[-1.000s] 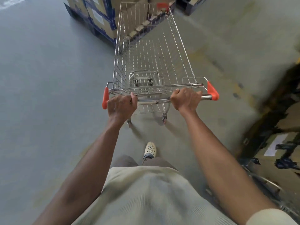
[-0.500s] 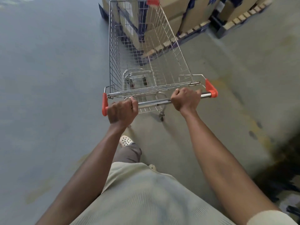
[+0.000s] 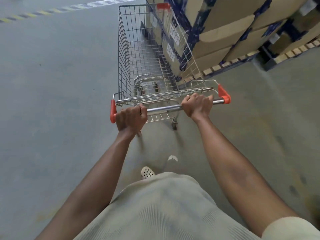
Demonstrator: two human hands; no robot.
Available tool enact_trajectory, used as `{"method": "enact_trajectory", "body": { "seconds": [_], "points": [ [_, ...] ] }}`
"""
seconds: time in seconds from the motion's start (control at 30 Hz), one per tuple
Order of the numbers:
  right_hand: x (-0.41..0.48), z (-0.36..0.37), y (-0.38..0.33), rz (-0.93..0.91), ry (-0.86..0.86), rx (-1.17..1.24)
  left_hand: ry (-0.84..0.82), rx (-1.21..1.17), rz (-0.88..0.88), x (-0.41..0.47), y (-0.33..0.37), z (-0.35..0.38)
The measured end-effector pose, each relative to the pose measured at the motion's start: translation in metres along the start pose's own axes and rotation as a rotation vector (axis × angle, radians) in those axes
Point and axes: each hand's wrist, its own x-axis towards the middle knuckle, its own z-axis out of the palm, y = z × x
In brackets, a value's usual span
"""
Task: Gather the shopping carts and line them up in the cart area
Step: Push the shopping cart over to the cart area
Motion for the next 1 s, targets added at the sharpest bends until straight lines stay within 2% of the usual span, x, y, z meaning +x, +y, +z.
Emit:
{"method": "enact_trajectory", "body": {
  "seconds": [0.23, 0.33, 0.43, 0.63, 0.73, 1.0],
  "points": [
    [0.112, 0.001, -0.081, -0.098, 0.040, 0.008, 0.116, 0.035, -0.055, 0.106, -0.038, 0.022],
    [0.168, 0.000, -0.119, -0.140, 0.063, 0.006, 0.181, 0.150, -0.111, 0.159, -0.051, 0.030],
    [0.223, -0.001, -0.162, -0.190, 0.052, 0.027, 0.164, 0.240, -0.178, 0.215, -0.067, 0.035],
    [0.330, -0.007, -0.254, -0.289, 0.026, 0.072, 0.211, 0.112, -0.221, 0.334, -0.115, 0.046],
    [0.374, -0.007, -0.298, -0.330, -0.029, 0.075, 0.197, 0.126, -0.272, 0.385, -0.141, 0.047],
    [0.487, -0.006, -0.438, -0.389, -0.002, 0.039, 0.265, 0.146, -0.342, 0.524, -0.224, 0.056]
  ]
}}
